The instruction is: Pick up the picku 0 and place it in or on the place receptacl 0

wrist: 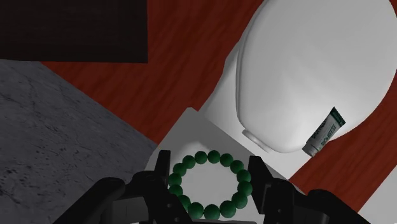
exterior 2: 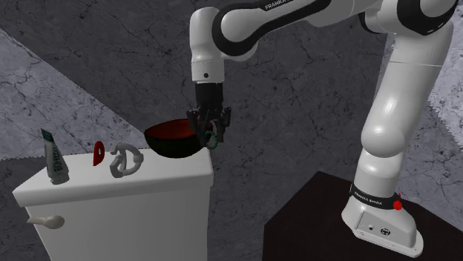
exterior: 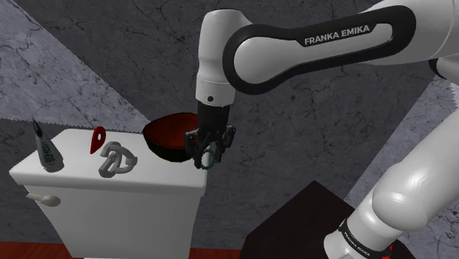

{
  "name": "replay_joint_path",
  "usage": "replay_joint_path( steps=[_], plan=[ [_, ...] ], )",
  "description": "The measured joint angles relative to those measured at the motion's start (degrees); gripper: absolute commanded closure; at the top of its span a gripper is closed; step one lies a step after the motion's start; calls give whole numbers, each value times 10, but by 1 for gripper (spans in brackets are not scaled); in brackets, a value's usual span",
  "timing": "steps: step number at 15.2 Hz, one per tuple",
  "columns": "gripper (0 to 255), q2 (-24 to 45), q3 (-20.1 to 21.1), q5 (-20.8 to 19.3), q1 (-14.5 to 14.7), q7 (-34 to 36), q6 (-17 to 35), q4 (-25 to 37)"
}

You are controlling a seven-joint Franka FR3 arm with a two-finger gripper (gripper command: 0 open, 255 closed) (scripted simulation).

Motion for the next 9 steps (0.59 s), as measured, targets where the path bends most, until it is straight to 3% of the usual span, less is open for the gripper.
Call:
replay_joint_path(
  steps=[9],
  plan=[
    [255, -16, -8, 5, -3, 1, -70, 56]
  ],
)
